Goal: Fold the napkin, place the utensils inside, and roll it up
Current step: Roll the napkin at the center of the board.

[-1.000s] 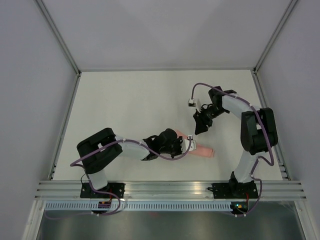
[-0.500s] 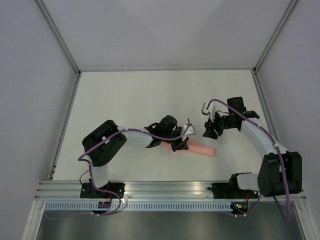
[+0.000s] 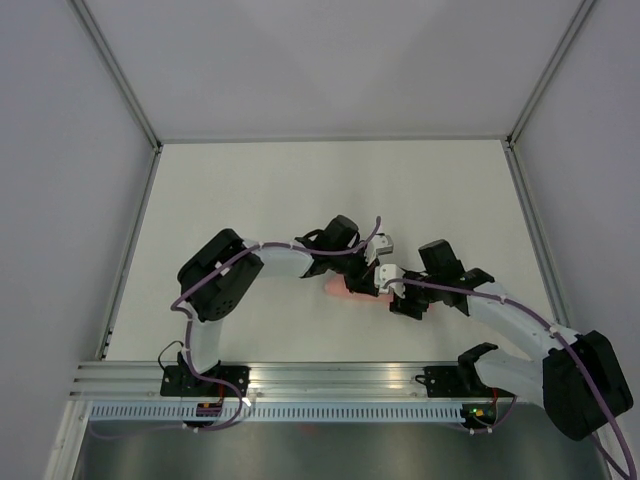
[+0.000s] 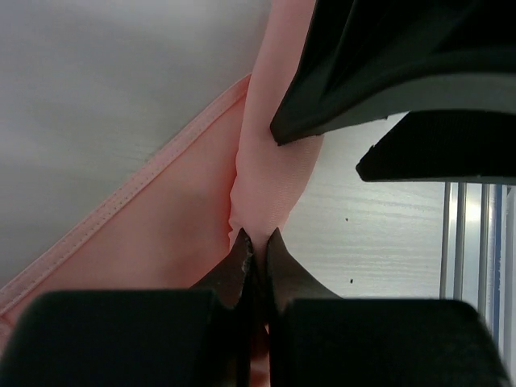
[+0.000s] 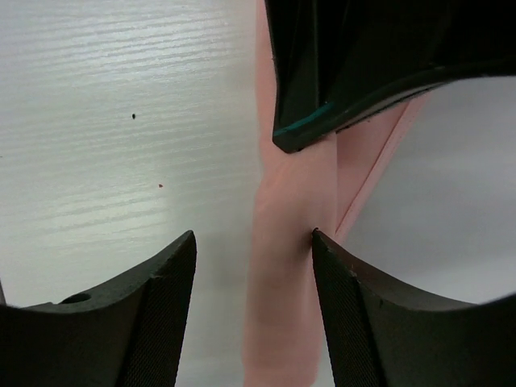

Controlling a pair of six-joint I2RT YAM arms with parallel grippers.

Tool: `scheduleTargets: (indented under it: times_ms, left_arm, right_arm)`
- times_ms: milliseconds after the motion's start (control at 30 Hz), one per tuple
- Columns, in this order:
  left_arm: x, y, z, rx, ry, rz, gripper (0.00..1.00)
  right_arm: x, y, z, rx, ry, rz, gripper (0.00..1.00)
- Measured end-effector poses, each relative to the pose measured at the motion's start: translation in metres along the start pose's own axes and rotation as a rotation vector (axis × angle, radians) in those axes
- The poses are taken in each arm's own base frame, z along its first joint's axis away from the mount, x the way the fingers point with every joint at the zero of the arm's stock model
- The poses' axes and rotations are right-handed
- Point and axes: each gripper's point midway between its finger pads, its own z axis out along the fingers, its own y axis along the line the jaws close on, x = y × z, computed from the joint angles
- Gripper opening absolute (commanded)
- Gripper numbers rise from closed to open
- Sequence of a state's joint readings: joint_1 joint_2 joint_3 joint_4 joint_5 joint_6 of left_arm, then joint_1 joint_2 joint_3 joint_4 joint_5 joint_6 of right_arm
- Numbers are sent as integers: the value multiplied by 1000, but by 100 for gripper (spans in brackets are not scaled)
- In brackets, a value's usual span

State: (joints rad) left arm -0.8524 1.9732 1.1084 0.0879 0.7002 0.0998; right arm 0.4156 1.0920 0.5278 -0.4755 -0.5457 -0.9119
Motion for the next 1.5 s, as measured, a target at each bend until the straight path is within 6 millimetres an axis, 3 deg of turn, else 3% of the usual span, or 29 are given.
scheduleTargets:
  times_ms: [100,267,367,400,500,700,833,1233,1500]
  left_arm:
    - [0,0,1,12,4,-23,2]
    - [-1,1,1,22,12,-52,9]
    - [-1,1,1,29,15,-64,18]
    - [0,1,1,30,16,-69,23]
    - [3,1,0,29,26,-85,31]
    - [11,4,-2,23,40,-130,38]
    - [13,8,-8,8,22,-162,43]
    - [9,22,-57,-114,-105,-216,57]
    - [-28,28,-109,-315,-322,-111,61]
  right_arm:
    - [5,1,9,22,31,-50,65]
    - [9,-7,19,64,62,-93,55]
    - [11,-12,22,82,77,-103,43]
    - [12,-14,23,89,82,-104,34]
    - [14,-15,25,94,91,-96,26]
    - [12,-19,29,92,91,-95,9]
    - [8,-22,33,80,92,-94,6]
    - [0,-32,44,31,106,-75,2]
    - [-6,-43,52,-62,137,-26,1]
